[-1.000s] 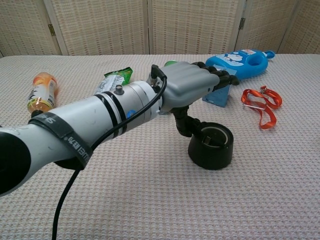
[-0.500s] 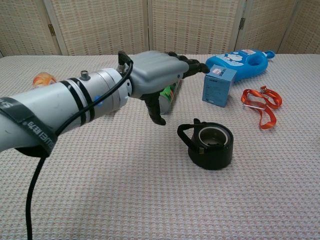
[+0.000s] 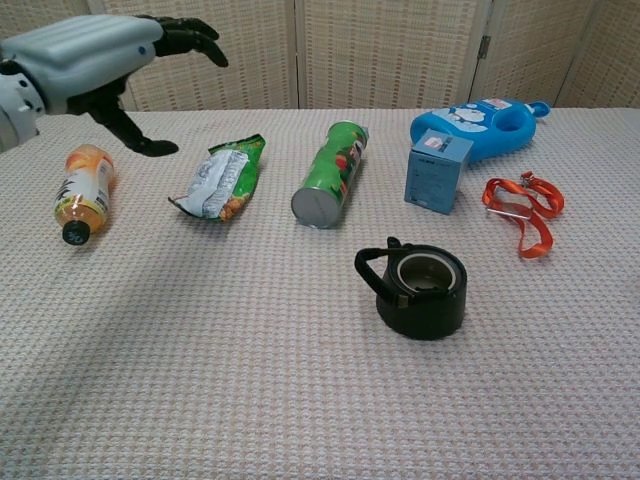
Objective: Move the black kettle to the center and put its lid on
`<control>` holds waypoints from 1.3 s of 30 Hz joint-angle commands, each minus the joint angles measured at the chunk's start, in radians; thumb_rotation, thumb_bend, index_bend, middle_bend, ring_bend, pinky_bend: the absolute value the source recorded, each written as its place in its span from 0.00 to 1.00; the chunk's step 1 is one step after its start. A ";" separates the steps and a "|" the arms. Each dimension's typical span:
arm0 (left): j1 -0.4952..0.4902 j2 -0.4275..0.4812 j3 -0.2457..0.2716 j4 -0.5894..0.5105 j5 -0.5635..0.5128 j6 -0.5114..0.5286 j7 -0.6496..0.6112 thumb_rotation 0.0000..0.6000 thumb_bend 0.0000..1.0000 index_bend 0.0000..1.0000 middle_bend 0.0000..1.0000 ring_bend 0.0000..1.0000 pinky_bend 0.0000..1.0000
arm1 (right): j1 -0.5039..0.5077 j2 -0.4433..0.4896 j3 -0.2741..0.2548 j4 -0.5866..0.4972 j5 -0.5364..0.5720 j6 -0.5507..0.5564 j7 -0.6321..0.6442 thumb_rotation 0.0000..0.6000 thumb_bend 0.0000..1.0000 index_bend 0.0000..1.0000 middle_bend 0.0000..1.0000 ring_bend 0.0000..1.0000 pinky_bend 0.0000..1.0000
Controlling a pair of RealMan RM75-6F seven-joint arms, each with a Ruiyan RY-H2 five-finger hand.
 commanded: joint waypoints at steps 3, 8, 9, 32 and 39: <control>0.116 0.117 0.057 -0.017 0.049 0.081 -0.113 1.00 0.23 0.19 0.04 0.03 0.00 | 0.030 0.013 -0.008 -0.021 -0.024 -0.036 -0.024 1.00 0.31 0.00 0.11 0.54 0.40; 0.210 0.171 0.093 0.002 0.068 0.141 -0.195 1.00 0.23 0.20 0.07 0.05 0.00 | 0.080 0.020 -0.024 -0.041 -0.029 -0.133 -0.062 1.00 0.31 0.00 0.11 0.63 0.50; 0.225 0.176 0.098 0.004 0.071 0.152 -0.207 1.00 0.23 0.21 0.07 0.05 0.00 | 0.089 0.017 -0.024 -0.045 -0.024 -0.150 -0.067 1.00 0.31 0.00 0.11 0.64 0.51; 0.403 0.237 0.130 0.005 0.167 0.225 -0.362 1.00 0.23 0.25 0.09 0.06 0.00 | 0.257 -0.160 -0.001 0.118 0.266 -0.496 -0.262 1.00 0.31 0.07 0.20 0.73 0.60; 0.419 0.235 0.119 0.006 0.173 0.216 -0.370 1.00 0.23 0.25 0.09 0.06 0.00 | 0.271 -0.208 -0.008 0.184 0.293 -0.518 -0.276 1.00 0.31 0.10 0.21 0.79 0.67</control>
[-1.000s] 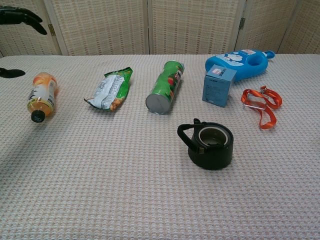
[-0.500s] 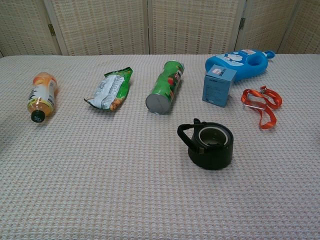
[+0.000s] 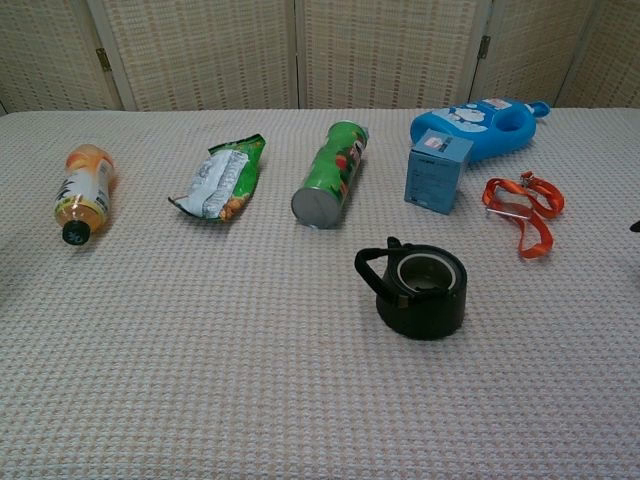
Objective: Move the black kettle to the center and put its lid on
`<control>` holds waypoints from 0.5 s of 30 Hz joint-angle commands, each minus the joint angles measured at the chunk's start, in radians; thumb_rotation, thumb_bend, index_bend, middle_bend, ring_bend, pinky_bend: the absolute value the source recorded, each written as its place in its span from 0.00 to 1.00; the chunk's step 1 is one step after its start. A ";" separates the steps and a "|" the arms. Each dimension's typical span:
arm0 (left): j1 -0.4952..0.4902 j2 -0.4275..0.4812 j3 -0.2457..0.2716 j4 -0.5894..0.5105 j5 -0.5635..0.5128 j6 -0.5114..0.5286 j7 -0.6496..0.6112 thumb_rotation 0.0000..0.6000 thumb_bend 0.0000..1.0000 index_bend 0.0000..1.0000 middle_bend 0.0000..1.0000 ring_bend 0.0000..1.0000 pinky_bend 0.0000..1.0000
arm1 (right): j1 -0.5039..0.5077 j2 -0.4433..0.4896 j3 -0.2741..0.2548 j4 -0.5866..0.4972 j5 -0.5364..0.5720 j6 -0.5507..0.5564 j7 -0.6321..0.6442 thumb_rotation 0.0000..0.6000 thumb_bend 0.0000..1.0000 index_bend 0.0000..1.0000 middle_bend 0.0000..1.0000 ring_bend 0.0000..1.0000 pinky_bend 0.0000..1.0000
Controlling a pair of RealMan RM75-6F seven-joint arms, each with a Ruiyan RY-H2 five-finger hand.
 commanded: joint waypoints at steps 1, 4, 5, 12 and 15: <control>0.005 -0.001 -0.003 0.000 0.002 -0.003 -0.003 1.00 0.23 0.25 0.09 0.06 0.00 | 0.008 -0.020 -0.006 0.027 0.010 -0.014 -0.003 1.00 0.31 0.10 0.21 0.79 0.67; 0.011 -0.002 -0.007 0.003 0.004 -0.006 -0.007 1.00 0.23 0.25 0.09 0.06 0.00 | 0.010 -0.034 -0.010 0.048 0.014 -0.018 -0.004 1.00 0.31 0.11 0.22 0.79 0.68; 0.012 -0.002 -0.009 0.004 0.004 -0.008 -0.009 1.00 0.23 0.25 0.09 0.06 0.00 | 0.011 -0.039 -0.011 0.054 0.015 -0.017 -0.003 1.00 0.31 0.12 0.22 0.80 0.68; 0.021 -0.004 -0.021 0.004 0.010 -0.012 -0.016 1.00 0.23 0.25 0.09 0.06 0.00 | 0.013 -0.064 -0.014 0.096 0.025 -0.017 0.008 1.00 0.31 0.18 0.27 0.82 0.70; 0.024 -0.006 -0.025 0.004 0.014 -0.015 -0.015 1.00 0.23 0.25 0.09 0.06 0.00 | 0.014 -0.073 -0.014 0.111 0.026 -0.016 0.014 1.00 0.31 0.20 0.29 0.83 0.70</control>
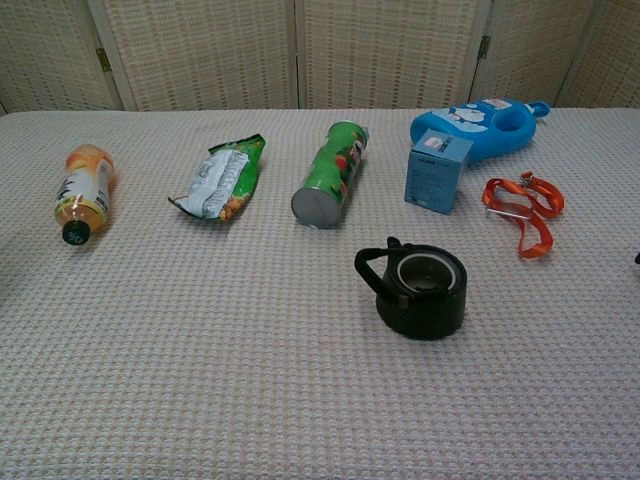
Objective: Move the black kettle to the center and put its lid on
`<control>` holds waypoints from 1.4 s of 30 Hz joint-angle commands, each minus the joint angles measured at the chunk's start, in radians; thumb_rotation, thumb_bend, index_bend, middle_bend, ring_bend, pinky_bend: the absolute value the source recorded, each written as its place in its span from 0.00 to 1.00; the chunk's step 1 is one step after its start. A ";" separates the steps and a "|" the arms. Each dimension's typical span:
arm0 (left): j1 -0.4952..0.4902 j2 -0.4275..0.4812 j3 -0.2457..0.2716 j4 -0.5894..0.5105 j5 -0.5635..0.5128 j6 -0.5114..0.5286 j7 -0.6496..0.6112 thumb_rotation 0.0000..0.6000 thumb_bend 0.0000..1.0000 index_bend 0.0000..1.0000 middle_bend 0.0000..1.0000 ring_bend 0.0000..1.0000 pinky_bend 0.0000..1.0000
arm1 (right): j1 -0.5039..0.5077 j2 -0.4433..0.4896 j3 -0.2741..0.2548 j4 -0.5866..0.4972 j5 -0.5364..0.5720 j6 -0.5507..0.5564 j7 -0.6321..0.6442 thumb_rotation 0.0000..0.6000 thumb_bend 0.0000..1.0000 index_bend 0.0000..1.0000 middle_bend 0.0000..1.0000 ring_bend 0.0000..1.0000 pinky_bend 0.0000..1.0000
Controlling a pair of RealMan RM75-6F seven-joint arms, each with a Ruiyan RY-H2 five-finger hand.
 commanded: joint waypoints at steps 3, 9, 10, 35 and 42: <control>0.004 -0.002 -0.005 0.000 0.001 -0.005 -0.001 1.00 0.23 0.25 0.09 0.06 0.00 | 0.001 -0.011 0.001 0.021 0.004 0.002 0.015 1.00 0.31 0.23 0.31 0.83 0.70; 0.009 -0.005 -0.013 0.002 0.001 -0.011 -0.004 1.00 0.23 0.25 0.09 0.06 0.00 | 0.003 -0.020 0.001 0.039 0.006 0.002 0.029 1.00 0.31 0.25 0.33 0.84 0.70; 0.009 -0.005 -0.014 0.003 0.001 -0.012 -0.004 1.00 0.23 0.25 0.09 0.06 0.00 | 0.003 -0.021 0.001 0.041 0.006 0.003 0.031 1.00 0.31 0.25 0.33 0.84 0.70; 0.025 -0.020 -0.033 0.035 0.002 -0.031 -0.021 1.00 0.23 0.25 0.09 0.06 0.00 | 0.008 -0.031 0.002 0.034 0.026 0.011 0.004 1.00 0.31 0.32 0.38 0.86 0.70; 0.029 -0.025 -0.035 0.049 0.004 -0.032 -0.032 1.00 0.23 0.25 0.09 0.06 0.00 | 0.008 -0.040 0.006 0.036 0.036 0.019 -0.007 1.00 0.31 0.36 0.40 0.87 0.70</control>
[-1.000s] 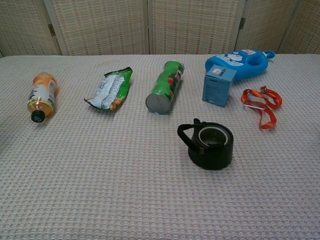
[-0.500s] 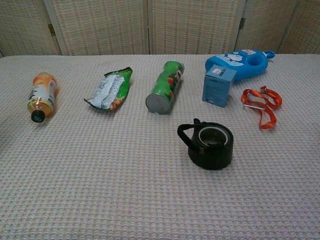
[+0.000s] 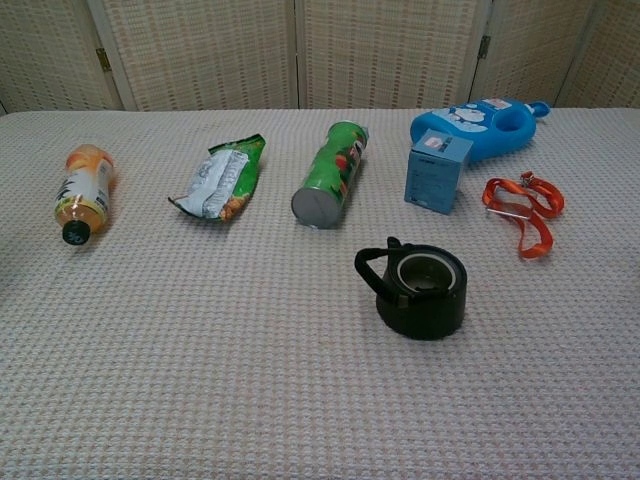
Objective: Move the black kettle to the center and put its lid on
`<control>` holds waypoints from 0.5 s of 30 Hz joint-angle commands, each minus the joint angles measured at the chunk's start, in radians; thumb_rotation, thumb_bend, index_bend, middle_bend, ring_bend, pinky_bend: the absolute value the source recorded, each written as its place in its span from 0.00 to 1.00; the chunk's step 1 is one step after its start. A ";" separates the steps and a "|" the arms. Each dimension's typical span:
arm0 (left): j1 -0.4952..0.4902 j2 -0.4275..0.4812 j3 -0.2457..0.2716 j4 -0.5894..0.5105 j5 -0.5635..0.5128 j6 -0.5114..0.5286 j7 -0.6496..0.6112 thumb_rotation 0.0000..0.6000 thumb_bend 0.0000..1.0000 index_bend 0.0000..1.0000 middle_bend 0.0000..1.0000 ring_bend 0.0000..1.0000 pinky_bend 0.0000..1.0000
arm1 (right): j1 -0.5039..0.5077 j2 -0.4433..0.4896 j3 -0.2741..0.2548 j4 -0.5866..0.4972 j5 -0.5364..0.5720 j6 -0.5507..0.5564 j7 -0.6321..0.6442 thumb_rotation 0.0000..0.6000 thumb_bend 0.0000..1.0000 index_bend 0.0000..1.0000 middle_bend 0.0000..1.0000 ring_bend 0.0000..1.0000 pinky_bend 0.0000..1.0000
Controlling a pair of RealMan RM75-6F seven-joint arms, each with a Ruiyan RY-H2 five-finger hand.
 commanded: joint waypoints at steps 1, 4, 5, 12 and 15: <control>0.002 -0.002 -0.001 0.004 0.000 0.001 0.003 1.00 0.23 0.25 0.09 0.06 0.00 | -0.001 0.000 0.002 -0.004 0.001 0.006 -0.001 1.00 0.31 0.37 0.41 0.87 0.70; 0.005 -0.004 -0.005 0.007 -0.002 0.005 0.008 1.00 0.23 0.25 0.09 0.06 0.00 | -0.005 0.017 0.004 -0.036 -0.016 0.030 0.004 1.00 0.31 0.38 0.42 0.87 0.70; 0.005 -0.003 -0.006 0.006 -0.003 0.006 0.007 1.00 0.23 0.25 0.09 0.06 0.00 | -0.005 0.026 0.004 -0.051 -0.024 0.039 0.006 1.00 0.31 0.38 0.42 0.87 0.70; 0.008 0.004 -0.012 -0.009 0.005 0.014 0.022 1.00 0.23 0.25 0.09 0.06 0.00 | 0.031 0.124 0.028 -0.236 -0.096 0.062 0.028 1.00 0.31 0.40 0.43 0.87 0.70; 0.009 0.006 -0.013 -0.017 0.006 0.015 0.027 1.00 0.23 0.25 0.09 0.06 0.00 | 0.068 0.154 0.049 -0.302 -0.115 0.042 0.018 1.00 0.31 0.41 0.43 0.87 0.70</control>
